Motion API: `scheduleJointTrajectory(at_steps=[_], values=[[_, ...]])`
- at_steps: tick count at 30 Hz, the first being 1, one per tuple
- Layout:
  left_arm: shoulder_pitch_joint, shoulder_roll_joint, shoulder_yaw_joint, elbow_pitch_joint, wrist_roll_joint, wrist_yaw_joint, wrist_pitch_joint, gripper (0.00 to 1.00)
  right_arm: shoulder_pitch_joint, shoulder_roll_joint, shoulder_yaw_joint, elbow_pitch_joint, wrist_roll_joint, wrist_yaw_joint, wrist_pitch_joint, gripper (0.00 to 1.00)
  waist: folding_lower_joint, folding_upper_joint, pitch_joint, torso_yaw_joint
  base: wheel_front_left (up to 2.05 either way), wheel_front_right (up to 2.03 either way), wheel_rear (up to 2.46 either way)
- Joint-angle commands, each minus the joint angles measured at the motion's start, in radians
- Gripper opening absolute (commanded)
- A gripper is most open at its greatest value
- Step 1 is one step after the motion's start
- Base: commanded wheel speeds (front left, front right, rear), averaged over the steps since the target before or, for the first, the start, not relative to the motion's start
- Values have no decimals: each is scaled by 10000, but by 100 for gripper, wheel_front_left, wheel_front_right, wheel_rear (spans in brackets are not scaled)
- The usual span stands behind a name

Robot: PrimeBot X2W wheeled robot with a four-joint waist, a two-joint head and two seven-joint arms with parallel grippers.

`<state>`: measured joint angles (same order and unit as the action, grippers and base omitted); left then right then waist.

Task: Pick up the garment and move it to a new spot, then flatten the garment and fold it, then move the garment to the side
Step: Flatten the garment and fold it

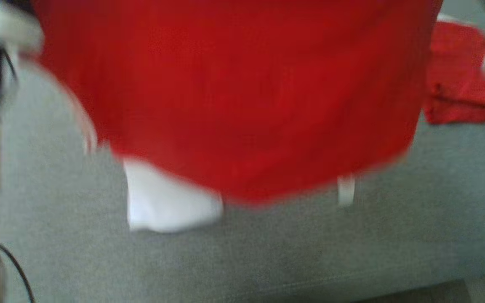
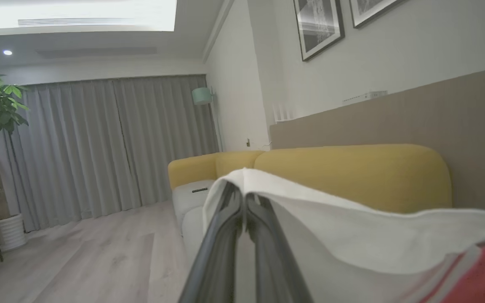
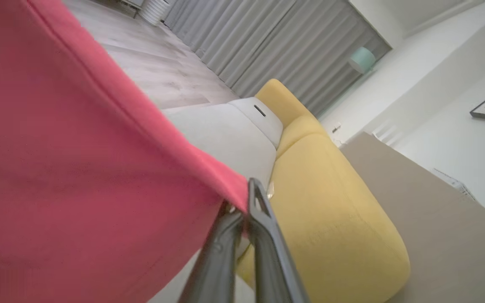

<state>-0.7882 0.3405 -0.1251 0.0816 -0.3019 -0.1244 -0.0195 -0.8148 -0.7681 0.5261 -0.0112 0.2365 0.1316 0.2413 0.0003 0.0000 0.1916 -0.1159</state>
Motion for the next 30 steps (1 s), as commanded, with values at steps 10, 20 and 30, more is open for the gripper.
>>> scheduleJointTrajectory(at_steps=[10, 20, 30], values=[[-6700, 1121, -1033, 4798, 615, -60, -1426, 0, -6910, 1390, 1437, 5302, -769, -9, -2430, 0, -3, 0, 2476, 391, 0, 0, 0], [-6804, 535, -2222, 7278, -250, -62, -2409, 0, -6925, 2919, 883, 9572, -2099, -9, -4764, 0, -3, 0, 2356, 746, 0, 0, 0], [-2463, 852, -3194, 5949, -1203, -62, -2421, 0, -3507, 3090, 2291, 10415, -1695, -9, -5020, 0, -3, 0, 1553, 1009, 0, 0, 0]])
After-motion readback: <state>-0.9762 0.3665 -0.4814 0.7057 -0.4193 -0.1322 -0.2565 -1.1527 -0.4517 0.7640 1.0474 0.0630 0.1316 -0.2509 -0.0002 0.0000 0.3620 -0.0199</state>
